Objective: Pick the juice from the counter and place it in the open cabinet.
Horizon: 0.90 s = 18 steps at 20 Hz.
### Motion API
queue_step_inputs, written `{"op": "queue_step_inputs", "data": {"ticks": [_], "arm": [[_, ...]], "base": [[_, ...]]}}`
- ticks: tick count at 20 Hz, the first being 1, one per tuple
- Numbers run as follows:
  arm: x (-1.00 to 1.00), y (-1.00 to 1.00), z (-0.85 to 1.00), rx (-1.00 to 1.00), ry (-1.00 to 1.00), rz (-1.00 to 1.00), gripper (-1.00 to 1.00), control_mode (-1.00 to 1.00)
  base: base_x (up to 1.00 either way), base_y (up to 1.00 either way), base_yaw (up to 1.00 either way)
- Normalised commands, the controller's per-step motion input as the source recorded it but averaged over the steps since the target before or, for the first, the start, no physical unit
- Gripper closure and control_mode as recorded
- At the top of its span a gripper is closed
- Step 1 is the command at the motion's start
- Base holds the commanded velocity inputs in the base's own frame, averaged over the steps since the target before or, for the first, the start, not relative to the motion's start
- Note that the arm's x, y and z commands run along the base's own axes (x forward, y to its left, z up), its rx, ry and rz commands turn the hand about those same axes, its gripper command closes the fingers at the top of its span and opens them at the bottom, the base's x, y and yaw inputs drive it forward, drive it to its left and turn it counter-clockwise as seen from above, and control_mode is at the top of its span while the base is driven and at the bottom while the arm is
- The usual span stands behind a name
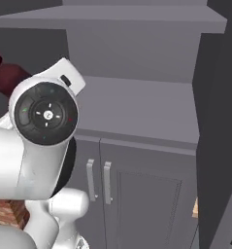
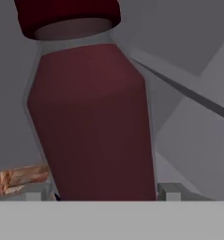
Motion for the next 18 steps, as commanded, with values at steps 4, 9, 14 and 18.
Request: {"op": "queue_step_inputs", "data": {"ticks": [4, 9, 14, 18], "arm": [[0.12, -0.01, -0.09, 0.03, 0.0, -0.3, 1.0, -1.0], [0.1, 0.0, -0.3, 0.1, 0.0, -0.27, 1.0, -1.0], [0.15, -0.09, -0.3, 0.16, 0.0, -0.22, 1.0, -1.0], [0.23, -0.14, -0.11, 0.2, 0.0, -0.18, 1.0, -1.0]], "base": [[0.0, 0.0, 0.0], [0.0, 0.0, 0.0], [0.0, 0.0, 0.0], [0.0, 0.0, 0.0]]}}
